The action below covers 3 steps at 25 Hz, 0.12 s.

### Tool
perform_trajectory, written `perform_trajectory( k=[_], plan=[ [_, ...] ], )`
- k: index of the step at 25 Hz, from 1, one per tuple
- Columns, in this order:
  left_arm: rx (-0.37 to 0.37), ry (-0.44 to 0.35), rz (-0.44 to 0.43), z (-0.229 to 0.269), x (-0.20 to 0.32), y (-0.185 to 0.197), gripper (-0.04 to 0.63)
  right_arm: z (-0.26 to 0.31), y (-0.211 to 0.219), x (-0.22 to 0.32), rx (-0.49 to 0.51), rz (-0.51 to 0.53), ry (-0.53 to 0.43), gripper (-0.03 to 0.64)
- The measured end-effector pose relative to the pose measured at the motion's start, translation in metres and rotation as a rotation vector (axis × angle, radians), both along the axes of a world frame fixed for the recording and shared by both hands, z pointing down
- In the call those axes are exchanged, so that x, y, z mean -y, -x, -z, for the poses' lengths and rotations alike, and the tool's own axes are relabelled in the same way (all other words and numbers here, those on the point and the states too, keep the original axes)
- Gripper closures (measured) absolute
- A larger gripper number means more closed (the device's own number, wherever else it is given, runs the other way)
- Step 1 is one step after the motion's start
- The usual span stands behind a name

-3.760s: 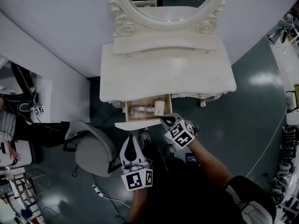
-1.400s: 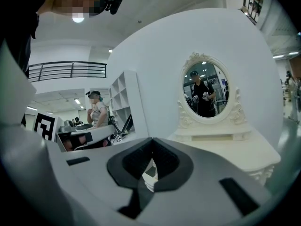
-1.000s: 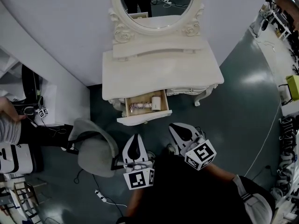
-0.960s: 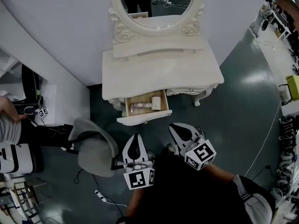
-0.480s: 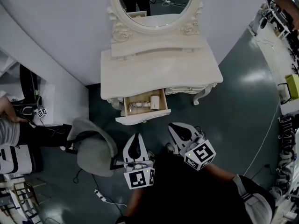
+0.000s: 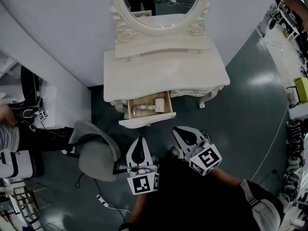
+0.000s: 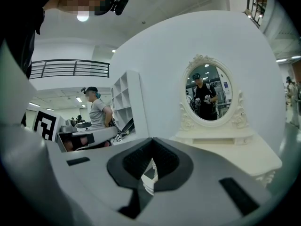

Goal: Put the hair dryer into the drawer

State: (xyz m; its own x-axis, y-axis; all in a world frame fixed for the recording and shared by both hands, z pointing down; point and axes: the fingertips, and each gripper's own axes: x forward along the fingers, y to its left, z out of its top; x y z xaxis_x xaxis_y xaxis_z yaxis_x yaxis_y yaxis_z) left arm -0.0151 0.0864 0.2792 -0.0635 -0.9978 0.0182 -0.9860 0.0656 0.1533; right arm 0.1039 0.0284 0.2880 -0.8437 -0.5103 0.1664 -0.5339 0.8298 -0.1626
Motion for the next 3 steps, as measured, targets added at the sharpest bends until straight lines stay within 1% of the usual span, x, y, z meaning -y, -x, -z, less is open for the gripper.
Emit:
perform_trajectory(
  k=[3],
  plan=[
    [0.004,-0.006,-0.001,0.0024,0.0026,0.0008,0.572,0.0021,0.0010,0.0026,0.006,0.000,-0.003,0.586]
  ],
)
